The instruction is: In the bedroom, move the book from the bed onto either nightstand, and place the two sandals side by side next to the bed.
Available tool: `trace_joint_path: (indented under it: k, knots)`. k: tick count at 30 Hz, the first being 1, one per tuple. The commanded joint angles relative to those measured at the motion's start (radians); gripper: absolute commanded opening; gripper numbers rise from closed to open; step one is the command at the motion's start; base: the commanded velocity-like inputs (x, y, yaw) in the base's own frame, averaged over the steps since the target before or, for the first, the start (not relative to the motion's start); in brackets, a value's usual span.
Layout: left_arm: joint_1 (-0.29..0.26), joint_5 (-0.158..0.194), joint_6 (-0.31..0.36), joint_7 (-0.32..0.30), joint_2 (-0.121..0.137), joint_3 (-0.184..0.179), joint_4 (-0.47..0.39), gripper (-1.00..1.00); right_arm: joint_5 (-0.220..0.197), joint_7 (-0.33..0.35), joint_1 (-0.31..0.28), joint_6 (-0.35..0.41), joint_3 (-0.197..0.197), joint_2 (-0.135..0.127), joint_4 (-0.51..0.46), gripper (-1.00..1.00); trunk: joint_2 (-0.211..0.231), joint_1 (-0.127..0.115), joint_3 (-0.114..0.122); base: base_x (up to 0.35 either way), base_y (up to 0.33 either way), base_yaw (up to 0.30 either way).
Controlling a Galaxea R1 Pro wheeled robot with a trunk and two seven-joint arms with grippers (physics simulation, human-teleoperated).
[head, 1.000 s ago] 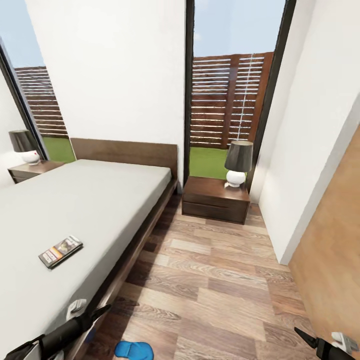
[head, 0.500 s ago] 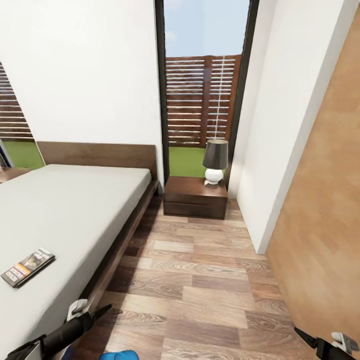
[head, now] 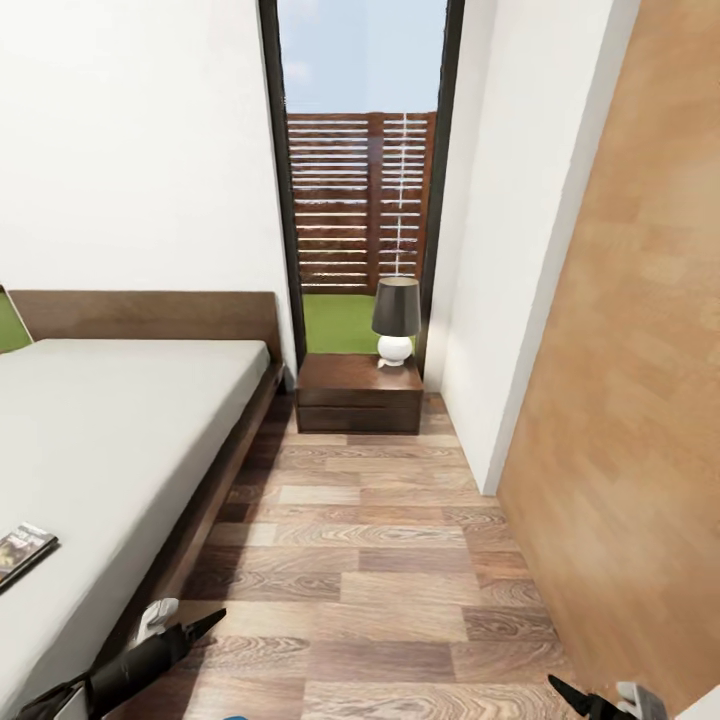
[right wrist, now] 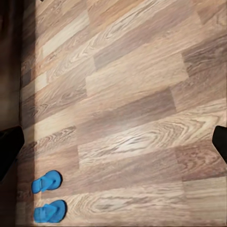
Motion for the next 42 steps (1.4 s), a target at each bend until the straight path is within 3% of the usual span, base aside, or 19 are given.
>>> trace_joint_path:
  k: [1, 3, 4, 5, 6, 7, 8, 10, 15, 19, 20, 21, 23, 26, 28, 29, 33, 37, 42]
  knots:
    - [0.000, 0.009, 0.010, 0.004, -0.003, -0.003, 0.000, 1.00, 0.006, -0.022, -0.001, -0.011, 0.001, 0.025, 0.006, 1.00, 0.000, 0.000, -0.001, 0.000, 0.000, -0.035]
    - [0.000, 0.009, 0.010, 0.026, -0.010, -0.003, 0.000, 1.00, 0.104, -0.144, -0.001, -0.055, 0.003, 0.102, 0.023, 1.00, 0.000, 0.000, -0.001, 0.000, 0.000, -0.018]
    - [0.000, 0.009, 0.010, 0.030, -0.011, -0.003, 0.000, 1.00, 0.137, -0.176, -0.001, -0.061, 0.003, 0.118, 0.027, 1.00, 0.000, 0.000, -0.001, 0.000, 0.000, -0.011]
    - [0.000, 0.009, 0.010, 0.035, -0.014, -0.003, 0.000, 1.00, 0.211, -0.238, -0.001, -0.070, 0.003, 0.147, 0.039, 1.00, 0.000, 0.000, -0.001, 0.000, 0.000, -0.007]
    - [0.000, 0.009, 0.010, 0.037, -0.015, -0.003, 0.000, 1.00, 0.250, -0.267, -0.001, -0.074, 0.004, 0.161, 0.047, 1.00, 0.000, 0.000, -0.001, 0.000, 0.000, -0.006]
    - [0.000, 0.008, 0.010, 0.041, -0.018, -0.003, 0.000, 1.00, 0.370, -0.340, -0.001, -0.084, 0.004, 0.199, 0.073, 1.00, 0.000, 0.000, -0.001, 0.000, 0.000, -0.003]
    - [0.000, 0.008, 0.009, 0.043, -0.021, -0.003, 0.000, 1.00, 0.445, -0.378, -0.001, -0.090, 0.004, 0.220, 0.089, 1.00, 0.000, 0.000, -0.001, 0.000, 0.000, -0.002]
    - [0.000, 0.008, 0.009, 0.045, -0.027, -0.003, 0.000, 1.00, 0.536, -0.414, -0.001, -0.096, 0.003, 0.240, 0.105, 1.00, 0.000, 0.000, -0.001, 0.000, 0.000, -0.001]
    - [0.000, 0.008, 0.008, 0.057, -0.035, -0.003, 0.004, 1.00, 0.633, -0.448, -0.001, -0.135, -0.003, 0.256, 0.118, 1.00, 0.000, 0.000, -0.001, 0.000, 0.000, 0.000]
    - [0.000, 0.007, -0.036, 0.151, -0.056, -0.004, 0.047, 1.00, 0.641, -0.451, -0.001, -0.144, -0.007, 0.252, 0.116, 1.00, 0.000, 0.000, -0.001, 0.000, 0.000, 0.000]
    - [0.000, 0.007, -0.068, 0.194, -0.065, -0.006, 0.062, 1.00, 0.642, -0.452, -0.001, -0.145, -0.007, 0.252, 0.115, 1.00, 0.000, 0.000, -0.001, 0.000, 0.000, 0.000]
    - [0.000, 0.007, -0.145, 0.299, -0.085, -0.014, 0.096, 1.00, 0.643, -0.452, -0.001, -0.146, -0.008, 0.251, 0.113, 1.00, 0.000, 0.000, -0.001, 0.000, 0.000, 0.000]
    - [0.000, 0.006, -0.201, 0.382, -0.098, -0.036, 0.126, 1.00, 0.644, -0.452, -0.001, -0.147, -0.008, 0.250, 0.111, 1.00, 0.000, 0.000, -0.001, 0.000, 0.000, 0.000]
    - [0.004, -0.010, -0.269, 0.505, -0.113, -0.120, 0.151, 1.00, 0.644, -0.452, -0.001, -0.153, -0.009, 0.249, 0.110, 1.00, 0.000, 0.000, -0.001, 0.000, 0.000, 0.000]
    - [0.051, -0.104, -0.302, 0.611, -0.149, -0.256, 0.160, 1.00, 0.644, -0.452, -0.001, -0.164, -0.010, 0.249, 0.109, 1.00, 0.000, 0.000, -0.001, 0.000, 0.000, 0.000]
    - [0.066, -0.147, -0.307, 0.636, -0.167, -0.289, 0.161, 1.00, 0.644, -0.452, -0.001, -0.166, -0.011, 0.249, 0.109, 1.00, 0.000, 0.000, -0.001, 0.000, 0.000, 0.000]
    - [0.090, -0.290, -0.313, 0.752, -0.208, -0.345, 0.163, 1.00, 0.635, -0.452, -0.001, -0.169, -0.011, 0.249, 0.108, 1.00, 0.000, 0.000, -0.001, 0.000, 0.000, 0.000]
    - [0.094, -0.320, -0.314, 0.805, -0.214, -0.353, 0.164, 1.00, 0.612, -0.452, -0.001, -0.169, -0.011, 0.248, 0.108, 1.00, 0.000, 0.000, -0.001, 0.000, 0.000, 0.000]
    - [0.095, -0.331, -0.314, 0.822, -0.221, -0.357, 0.164, 1.00, 0.515, -0.452, -0.001, -0.169, -0.011, 0.248, 0.109, 1.00, 0.000, 0.000, -0.001, 0.000, 0.000, 0.000]
